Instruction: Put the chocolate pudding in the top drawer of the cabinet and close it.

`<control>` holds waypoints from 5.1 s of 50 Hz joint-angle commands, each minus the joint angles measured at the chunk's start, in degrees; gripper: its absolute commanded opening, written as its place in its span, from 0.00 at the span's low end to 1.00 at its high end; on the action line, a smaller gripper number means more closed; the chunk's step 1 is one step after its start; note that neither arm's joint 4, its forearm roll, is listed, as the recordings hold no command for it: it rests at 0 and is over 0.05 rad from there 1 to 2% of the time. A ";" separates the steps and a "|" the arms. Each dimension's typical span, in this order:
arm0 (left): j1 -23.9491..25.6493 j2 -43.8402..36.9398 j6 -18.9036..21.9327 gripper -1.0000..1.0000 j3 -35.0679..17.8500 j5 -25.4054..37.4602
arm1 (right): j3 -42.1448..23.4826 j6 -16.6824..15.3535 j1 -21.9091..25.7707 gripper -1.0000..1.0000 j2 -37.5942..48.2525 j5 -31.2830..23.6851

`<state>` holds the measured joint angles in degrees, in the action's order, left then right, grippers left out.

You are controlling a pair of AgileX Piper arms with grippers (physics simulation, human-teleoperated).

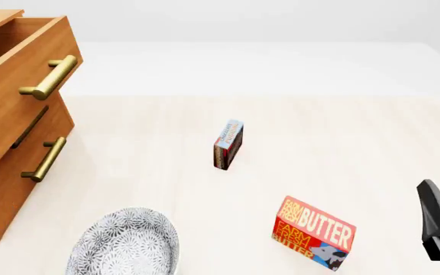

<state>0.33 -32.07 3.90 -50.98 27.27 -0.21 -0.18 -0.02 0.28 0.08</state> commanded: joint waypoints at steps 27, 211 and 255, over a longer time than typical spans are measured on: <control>-1.46 -15.95 -3.33 1.00 -15.10 15.92 | 0.00 0.01 -0.01 1.00 -0.02 -0.01; -2.43 -32.71 -4.74 1.00 -17.84 26.04 | -0.08 0.07 -0.11 1.00 -0.16 -0.18; 0.25 -31.78 -6.89 1.00 -14.69 23.97 | 0.01 0.05 -0.11 1.00 -0.06 0.02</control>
<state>-0.33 -63.99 -2.59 -66.32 51.58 -0.27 -0.11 -0.13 0.14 -0.07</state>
